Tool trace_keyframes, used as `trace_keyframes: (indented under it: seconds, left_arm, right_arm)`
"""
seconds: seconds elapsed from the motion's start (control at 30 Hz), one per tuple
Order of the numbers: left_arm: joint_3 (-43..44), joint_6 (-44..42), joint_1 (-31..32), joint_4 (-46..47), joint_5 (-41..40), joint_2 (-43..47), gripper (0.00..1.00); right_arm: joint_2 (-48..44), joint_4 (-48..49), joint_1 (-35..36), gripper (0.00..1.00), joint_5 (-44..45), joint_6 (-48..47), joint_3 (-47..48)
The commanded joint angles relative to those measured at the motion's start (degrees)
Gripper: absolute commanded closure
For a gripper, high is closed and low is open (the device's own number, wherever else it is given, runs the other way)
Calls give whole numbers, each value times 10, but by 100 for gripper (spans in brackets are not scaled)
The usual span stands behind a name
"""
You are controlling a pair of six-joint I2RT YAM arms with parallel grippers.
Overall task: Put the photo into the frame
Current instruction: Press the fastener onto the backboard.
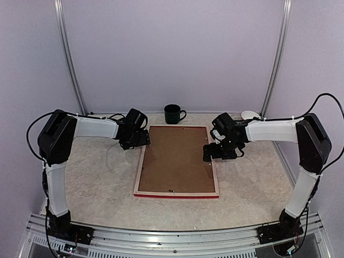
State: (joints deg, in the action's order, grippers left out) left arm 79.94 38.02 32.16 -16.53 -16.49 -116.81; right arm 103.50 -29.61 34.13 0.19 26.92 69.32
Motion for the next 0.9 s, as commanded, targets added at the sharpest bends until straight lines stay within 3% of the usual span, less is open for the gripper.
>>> trace_keyframes:
  seconds: [0.0,0.3,0.87]
  left_arm:
    - [18,-24,-9,10,27,-28,15]
    - [27,-33,-16,40,63,-50,17]
    - [49,-28,-20,34,29,-78,21]
  right_arm:
    - [-22,6,6,1,4,3,-7]
    - [-20,6,6,1,6,5,-4]
    - [-18,10,6,1,6,5,-10]
